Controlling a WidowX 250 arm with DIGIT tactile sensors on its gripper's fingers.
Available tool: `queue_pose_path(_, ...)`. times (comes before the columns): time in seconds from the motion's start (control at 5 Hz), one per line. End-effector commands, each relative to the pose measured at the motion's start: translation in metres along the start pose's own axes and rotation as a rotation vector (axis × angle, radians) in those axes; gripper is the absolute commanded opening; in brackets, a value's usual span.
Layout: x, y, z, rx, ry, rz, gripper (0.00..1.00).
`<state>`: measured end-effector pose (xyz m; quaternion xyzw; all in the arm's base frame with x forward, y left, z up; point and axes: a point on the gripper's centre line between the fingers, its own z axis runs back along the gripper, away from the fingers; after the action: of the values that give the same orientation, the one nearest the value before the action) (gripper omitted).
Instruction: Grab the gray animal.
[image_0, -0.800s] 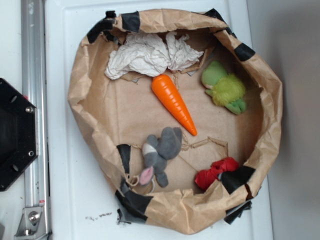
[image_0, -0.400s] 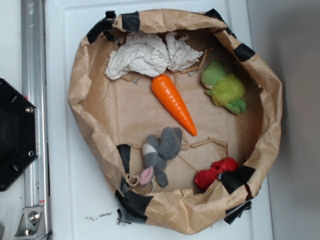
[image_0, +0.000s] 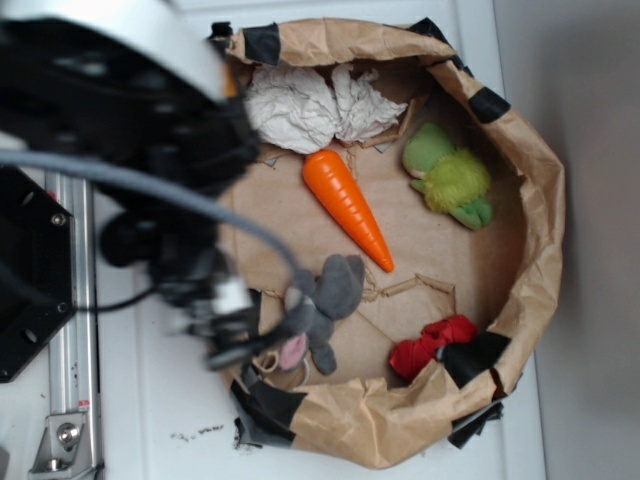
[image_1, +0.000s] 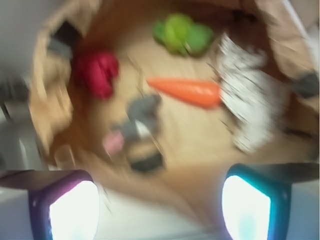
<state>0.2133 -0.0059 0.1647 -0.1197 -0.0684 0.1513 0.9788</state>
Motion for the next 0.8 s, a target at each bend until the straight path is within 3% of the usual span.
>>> queue_pose_path(0.0, 0.02, -0.006, -0.072, -0.076, 0.013, 0.202, 1.0)
queue_pose_path(0.2, 0.006, -0.031, -0.123, -0.073, 0.079, 0.118, 1.0)
queue_pose_path(0.4, 0.005, -0.039, -0.166, -0.045, 0.052, -0.004, 1.0)
queue_pose_path(0.6, 0.009, -0.042, -0.173, -0.08, 0.071, -0.081, 0.0)
